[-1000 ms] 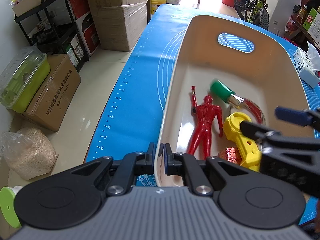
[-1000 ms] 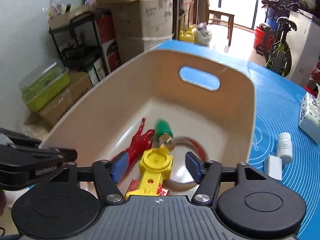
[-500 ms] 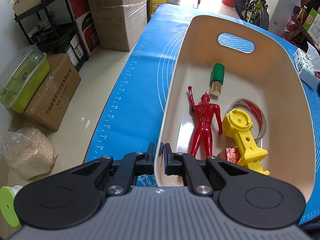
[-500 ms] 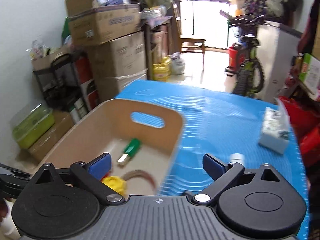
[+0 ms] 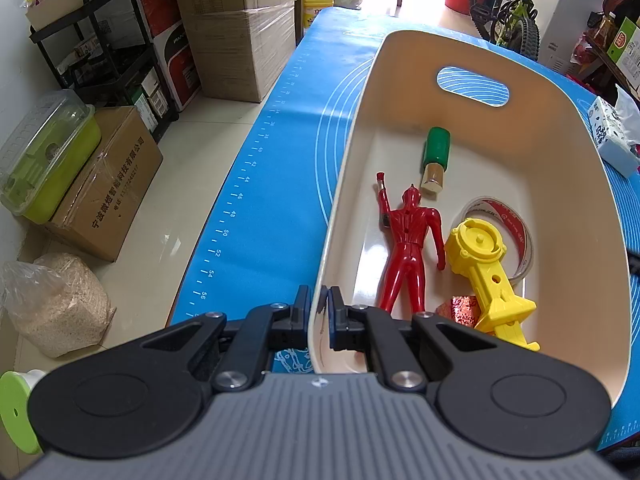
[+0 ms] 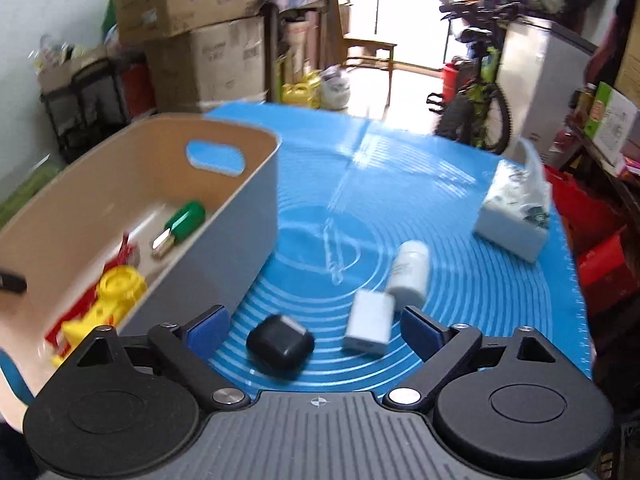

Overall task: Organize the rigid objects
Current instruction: 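Grasp the black earbud case with the right tool and lift it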

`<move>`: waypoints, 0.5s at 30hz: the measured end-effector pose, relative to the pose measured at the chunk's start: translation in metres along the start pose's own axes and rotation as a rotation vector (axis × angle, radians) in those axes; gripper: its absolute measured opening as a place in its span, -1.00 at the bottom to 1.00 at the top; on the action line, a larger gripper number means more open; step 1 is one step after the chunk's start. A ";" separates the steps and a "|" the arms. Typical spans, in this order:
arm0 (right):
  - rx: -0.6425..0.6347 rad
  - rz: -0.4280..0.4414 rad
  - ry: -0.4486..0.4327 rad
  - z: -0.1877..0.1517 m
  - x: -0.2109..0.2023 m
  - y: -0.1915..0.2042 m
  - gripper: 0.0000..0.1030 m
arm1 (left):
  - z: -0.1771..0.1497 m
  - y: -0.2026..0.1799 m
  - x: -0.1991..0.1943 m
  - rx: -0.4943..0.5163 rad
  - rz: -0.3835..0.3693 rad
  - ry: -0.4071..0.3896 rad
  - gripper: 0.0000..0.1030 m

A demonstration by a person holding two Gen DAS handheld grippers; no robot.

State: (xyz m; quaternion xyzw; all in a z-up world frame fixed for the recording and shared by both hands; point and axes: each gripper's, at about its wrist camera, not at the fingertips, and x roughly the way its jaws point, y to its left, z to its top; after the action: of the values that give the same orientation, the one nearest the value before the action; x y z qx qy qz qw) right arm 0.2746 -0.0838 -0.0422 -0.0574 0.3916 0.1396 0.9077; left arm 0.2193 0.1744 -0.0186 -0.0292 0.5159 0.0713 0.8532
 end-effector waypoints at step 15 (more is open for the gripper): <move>-0.174 0.097 0.040 -0.016 0.051 0.017 0.46 | -0.002 0.000 0.001 0.002 0.002 -0.001 -0.79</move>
State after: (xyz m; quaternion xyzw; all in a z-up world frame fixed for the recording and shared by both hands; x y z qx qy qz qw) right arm 0.2915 -0.0600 -0.0898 -0.1199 0.3982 0.2159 0.8834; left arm 0.2182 0.1742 -0.0199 -0.0276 0.5156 0.0717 0.8534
